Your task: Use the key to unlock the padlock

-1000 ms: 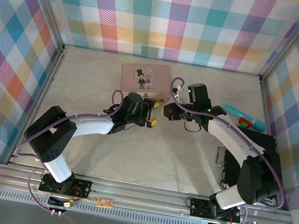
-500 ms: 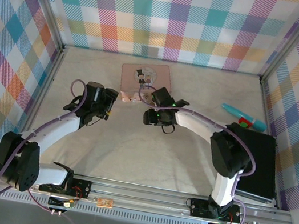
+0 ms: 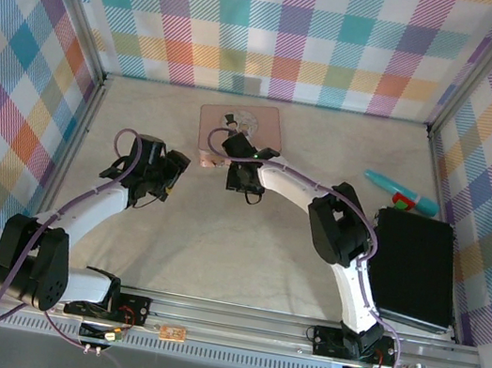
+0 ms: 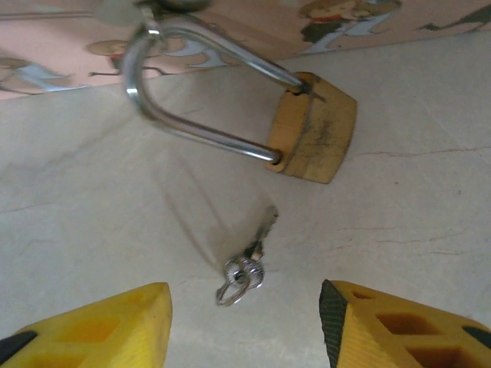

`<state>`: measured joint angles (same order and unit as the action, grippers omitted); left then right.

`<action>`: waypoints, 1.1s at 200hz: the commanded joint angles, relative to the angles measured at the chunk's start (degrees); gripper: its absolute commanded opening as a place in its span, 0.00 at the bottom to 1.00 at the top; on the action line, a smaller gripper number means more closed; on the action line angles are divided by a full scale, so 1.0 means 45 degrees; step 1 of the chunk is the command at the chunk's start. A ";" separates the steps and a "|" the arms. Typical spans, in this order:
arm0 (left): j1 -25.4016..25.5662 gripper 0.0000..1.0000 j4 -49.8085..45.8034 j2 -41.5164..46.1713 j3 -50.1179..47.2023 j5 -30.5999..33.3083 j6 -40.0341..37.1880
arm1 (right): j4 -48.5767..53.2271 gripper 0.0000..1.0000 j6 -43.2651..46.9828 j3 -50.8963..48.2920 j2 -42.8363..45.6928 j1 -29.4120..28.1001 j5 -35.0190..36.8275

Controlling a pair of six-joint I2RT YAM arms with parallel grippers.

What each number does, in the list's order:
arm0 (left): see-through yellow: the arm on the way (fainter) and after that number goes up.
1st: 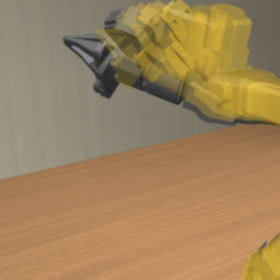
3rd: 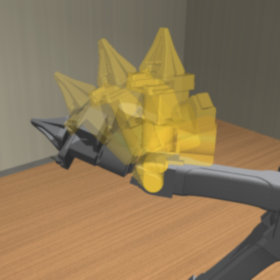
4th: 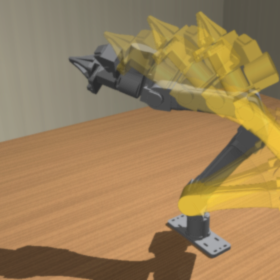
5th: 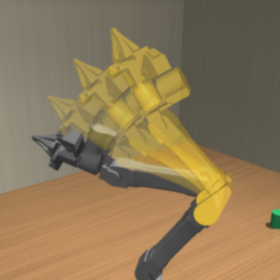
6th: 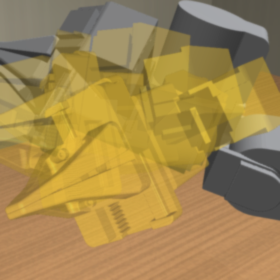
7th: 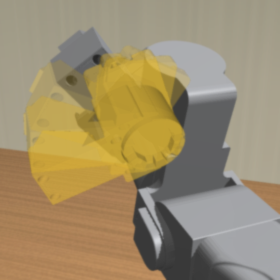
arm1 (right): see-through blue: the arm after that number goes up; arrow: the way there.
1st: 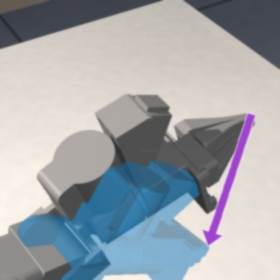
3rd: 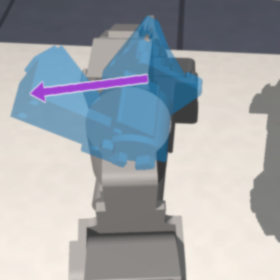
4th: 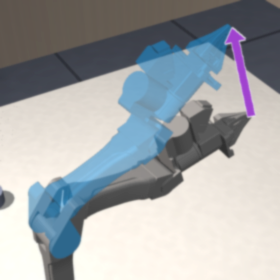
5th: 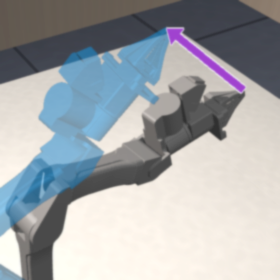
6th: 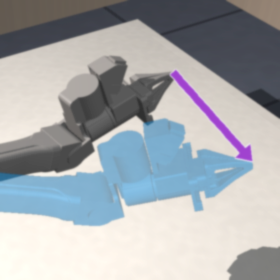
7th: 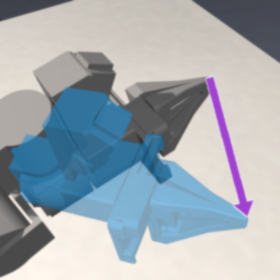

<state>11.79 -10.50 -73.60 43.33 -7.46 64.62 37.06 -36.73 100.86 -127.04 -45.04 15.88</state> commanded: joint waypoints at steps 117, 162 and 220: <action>-0.0306 0.77 -0.0278 -0.0016 0.0238 0.0033 -0.0144 | 0.0712 0.11 0.0259 -0.0303 -0.0359 -0.0109 0.0482; -0.0315 0.78 -0.0401 0.0075 0.0216 0.0050 -0.0179 | 0.0548 0.00 0.1052 -0.0427 -0.0311 -0.0034 0.0475; -0.0047 0.77 0.0127 -0.0068 0.0185 -0.0841 -0.0089 | -0.1333 0.00 0.3820 -0.3182 0.2587 0.1290 -0.2293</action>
<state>11.14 -10.52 -73.63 43.33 -8.73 64.01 33.98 -26.96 91.00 -122.37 -43.00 13.87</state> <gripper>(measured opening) 0.774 0.057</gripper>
